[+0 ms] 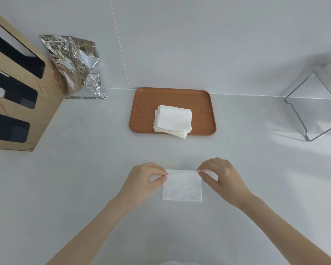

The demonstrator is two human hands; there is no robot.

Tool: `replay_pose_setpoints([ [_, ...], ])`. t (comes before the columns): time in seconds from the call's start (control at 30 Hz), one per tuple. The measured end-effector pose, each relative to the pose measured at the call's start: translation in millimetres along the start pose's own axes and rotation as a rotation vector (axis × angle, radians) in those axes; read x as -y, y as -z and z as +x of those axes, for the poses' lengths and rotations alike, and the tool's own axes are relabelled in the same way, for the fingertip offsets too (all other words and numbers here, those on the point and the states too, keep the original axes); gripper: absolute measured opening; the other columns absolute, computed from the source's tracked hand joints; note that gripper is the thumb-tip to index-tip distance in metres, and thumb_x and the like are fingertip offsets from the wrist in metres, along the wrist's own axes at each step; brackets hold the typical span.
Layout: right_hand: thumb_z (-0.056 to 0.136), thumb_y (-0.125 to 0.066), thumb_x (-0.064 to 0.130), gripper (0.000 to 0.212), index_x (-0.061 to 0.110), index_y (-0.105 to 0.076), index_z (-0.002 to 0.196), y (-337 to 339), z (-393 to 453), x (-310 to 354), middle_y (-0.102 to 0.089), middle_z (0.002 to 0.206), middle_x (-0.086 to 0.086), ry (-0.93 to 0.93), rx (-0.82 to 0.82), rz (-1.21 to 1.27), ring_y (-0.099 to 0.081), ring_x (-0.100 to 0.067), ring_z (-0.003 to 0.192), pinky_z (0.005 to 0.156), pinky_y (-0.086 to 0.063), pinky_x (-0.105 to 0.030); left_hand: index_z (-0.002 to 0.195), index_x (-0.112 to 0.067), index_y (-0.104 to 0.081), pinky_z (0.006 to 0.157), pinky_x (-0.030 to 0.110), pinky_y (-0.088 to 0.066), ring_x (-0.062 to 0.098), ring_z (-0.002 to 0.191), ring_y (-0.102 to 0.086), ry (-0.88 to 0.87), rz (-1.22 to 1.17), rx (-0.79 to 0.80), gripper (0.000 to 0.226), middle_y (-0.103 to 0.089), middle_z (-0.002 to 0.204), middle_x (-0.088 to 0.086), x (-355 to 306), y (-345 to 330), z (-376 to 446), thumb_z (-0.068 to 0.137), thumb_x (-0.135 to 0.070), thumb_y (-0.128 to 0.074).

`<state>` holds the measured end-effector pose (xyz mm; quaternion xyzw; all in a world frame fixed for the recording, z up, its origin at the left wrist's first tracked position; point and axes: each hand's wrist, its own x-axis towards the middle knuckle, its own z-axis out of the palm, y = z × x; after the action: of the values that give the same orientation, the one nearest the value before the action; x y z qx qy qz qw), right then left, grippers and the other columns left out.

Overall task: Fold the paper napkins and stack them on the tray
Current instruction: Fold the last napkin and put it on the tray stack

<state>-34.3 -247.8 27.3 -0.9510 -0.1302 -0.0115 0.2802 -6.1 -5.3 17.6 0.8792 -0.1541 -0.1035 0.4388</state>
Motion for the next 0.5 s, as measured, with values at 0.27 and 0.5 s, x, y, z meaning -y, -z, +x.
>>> replay_pose_setpoints([
  [0.27,0.083,-0.044,0.024,0.014,0.024,-0.056,0.09,-48,-57,-21,-0.069,0.097,0.004,0.102,0.081,-0.227,-0.047,-0.013,0.098,0.083,-0.034,-0.024,0.082,-0.026,-0.066,0.077,0.021,-0.035,0.006,0.095,-0.043,-0.113,0.34,-0.003,0.023,-0.07,0.099,-0.002,37,-39,-42,0.077,-0.036,-0.046],
  [0.5,0.086,-0.042,0.023,0.02,0.018,-0.06,0.093,-41,-46,-19,-0.068,0.094,0.0,0.044,-0.044,-0.099,-0.048,-0.012,0.098,0.084,-0.035,-0.022,0.089,-0.02,-0.067,0.084,0.017,-0.034,0.005,0.097,-0.043,-0.05,0.197,-0.138,0.036,-0.063,0.105,0.003,29,-39,-29,0.075,-0.041,-0.041],
])
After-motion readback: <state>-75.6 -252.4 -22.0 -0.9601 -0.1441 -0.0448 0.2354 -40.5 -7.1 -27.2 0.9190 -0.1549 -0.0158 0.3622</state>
